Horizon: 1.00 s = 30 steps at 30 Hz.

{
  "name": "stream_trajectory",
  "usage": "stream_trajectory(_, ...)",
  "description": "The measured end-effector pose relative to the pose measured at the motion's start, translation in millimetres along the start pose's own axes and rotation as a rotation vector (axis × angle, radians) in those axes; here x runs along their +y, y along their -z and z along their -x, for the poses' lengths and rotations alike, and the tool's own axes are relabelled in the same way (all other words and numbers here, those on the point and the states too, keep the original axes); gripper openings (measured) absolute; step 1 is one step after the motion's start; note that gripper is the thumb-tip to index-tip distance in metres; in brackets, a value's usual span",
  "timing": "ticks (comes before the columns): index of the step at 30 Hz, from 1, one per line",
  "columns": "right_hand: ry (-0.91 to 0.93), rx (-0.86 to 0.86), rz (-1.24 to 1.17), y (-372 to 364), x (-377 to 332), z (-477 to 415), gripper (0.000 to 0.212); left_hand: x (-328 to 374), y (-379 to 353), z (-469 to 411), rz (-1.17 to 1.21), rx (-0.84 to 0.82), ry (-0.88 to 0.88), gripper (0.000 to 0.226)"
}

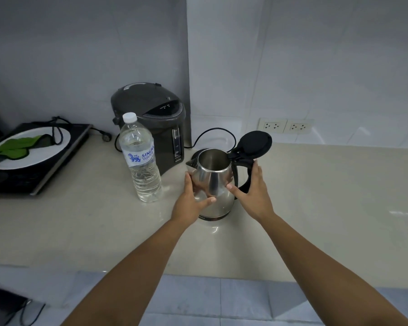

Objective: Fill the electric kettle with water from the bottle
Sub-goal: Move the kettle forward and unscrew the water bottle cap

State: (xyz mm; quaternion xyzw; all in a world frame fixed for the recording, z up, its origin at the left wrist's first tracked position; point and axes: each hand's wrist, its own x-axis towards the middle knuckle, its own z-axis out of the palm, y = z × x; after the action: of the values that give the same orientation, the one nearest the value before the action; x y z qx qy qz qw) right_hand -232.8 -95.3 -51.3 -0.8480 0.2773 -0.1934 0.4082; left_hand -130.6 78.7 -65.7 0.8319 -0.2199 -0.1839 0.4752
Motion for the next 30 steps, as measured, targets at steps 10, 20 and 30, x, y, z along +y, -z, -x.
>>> stream_trajectory(10, 0.138, 0.045, 0.227, -9, -10, 31, 0.068, -16, 15, 21, -0.225, 0.268, -0.008, 0.079)
stream_trajectory(20, 0.405, 0.135, 0.045, -39, -105, 18, 0.027, -19, 88, 14, -0.128, 0.691, -0.022, 0.063)
stream_trajectory(30, 0.490, 0.035, 0.086, -85, -181, -61, 0.028, -50, 151, -29, 0.095, 0.414, -0.070, 0.080)
